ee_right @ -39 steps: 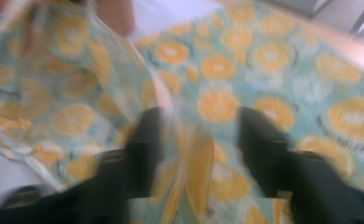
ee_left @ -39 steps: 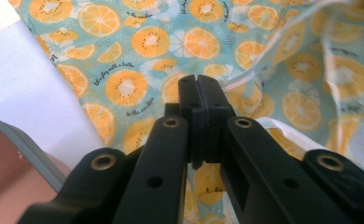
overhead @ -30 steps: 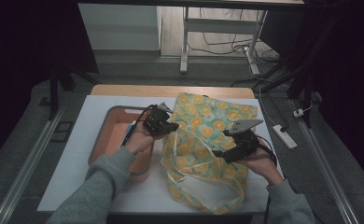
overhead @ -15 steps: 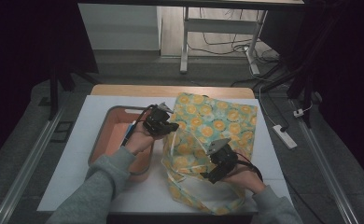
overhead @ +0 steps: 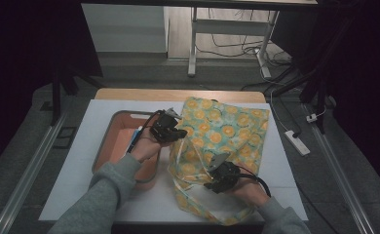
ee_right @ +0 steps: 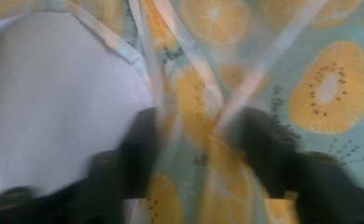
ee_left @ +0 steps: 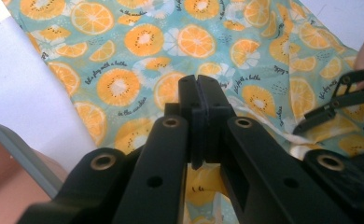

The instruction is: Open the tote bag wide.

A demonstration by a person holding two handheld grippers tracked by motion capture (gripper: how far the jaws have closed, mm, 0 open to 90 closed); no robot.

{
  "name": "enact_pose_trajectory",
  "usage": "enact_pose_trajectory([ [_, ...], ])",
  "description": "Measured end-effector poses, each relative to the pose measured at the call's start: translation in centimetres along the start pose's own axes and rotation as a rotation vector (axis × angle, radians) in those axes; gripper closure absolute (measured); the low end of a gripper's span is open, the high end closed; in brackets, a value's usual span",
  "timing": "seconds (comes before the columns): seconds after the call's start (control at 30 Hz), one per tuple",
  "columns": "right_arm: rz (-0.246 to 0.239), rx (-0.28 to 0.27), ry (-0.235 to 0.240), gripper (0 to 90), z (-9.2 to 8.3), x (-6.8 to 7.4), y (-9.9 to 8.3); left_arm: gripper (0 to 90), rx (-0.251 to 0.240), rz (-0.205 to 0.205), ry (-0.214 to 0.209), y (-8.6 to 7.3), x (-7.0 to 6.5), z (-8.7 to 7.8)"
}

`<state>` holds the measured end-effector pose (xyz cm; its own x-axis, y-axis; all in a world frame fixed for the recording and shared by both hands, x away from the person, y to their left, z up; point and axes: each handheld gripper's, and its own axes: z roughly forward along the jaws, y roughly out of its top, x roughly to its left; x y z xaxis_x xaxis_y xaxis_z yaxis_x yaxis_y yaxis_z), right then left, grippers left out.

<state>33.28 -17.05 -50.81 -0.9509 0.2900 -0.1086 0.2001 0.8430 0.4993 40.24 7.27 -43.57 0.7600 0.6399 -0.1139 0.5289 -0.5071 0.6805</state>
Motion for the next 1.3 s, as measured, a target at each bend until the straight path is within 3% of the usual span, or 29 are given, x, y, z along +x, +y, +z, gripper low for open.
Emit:
enact_pose_trajectory([
  [0.1,0.020,-0.014,0.003,75.1,-0.1,-0.4,-0.1,88.9,0.001,0.002,-0.002,0.0,0.0,0.0],
  [0.2,0.045,-0.034,-0.019,88.7,-0.4,-0.7,-0.1,88.9,-0.002,0.002,-0.004,0.0,-0.1,-0.1],
  [0.37,0.065,-0.066,-0.039,89.7,-1.0,-1.1,-0.1,88.7,0.000,0.010,-0.009,-0.1,-0.2,-0.2],
  [0.53,0.081,-0.136,-0.128,90.0,-2.5,-1.8,0.3,87.7,0.000,0.020,-0.016,-0.1,-0.5,-0.2],
  [0.77,0.120,-0.238,-0.214,90.0,-4.8,-4.1,1.6,77.3,-0.016,0.036,-0.016,-0.1,-1.0,-0.7],
  [1.07,0.196,-0.292,-0.269,90.0,-5.4,-6.9,1.9,39.2,-0.079,0.063,0.002,-0.8,-1.5,-2.7],
  [1.3,0.237,-0.309,-0.294,90.0,-5.6,-8.3,1.3,26.0,-0.120,0.076,-0.006,-1.7,-1.8,-4.7],
])
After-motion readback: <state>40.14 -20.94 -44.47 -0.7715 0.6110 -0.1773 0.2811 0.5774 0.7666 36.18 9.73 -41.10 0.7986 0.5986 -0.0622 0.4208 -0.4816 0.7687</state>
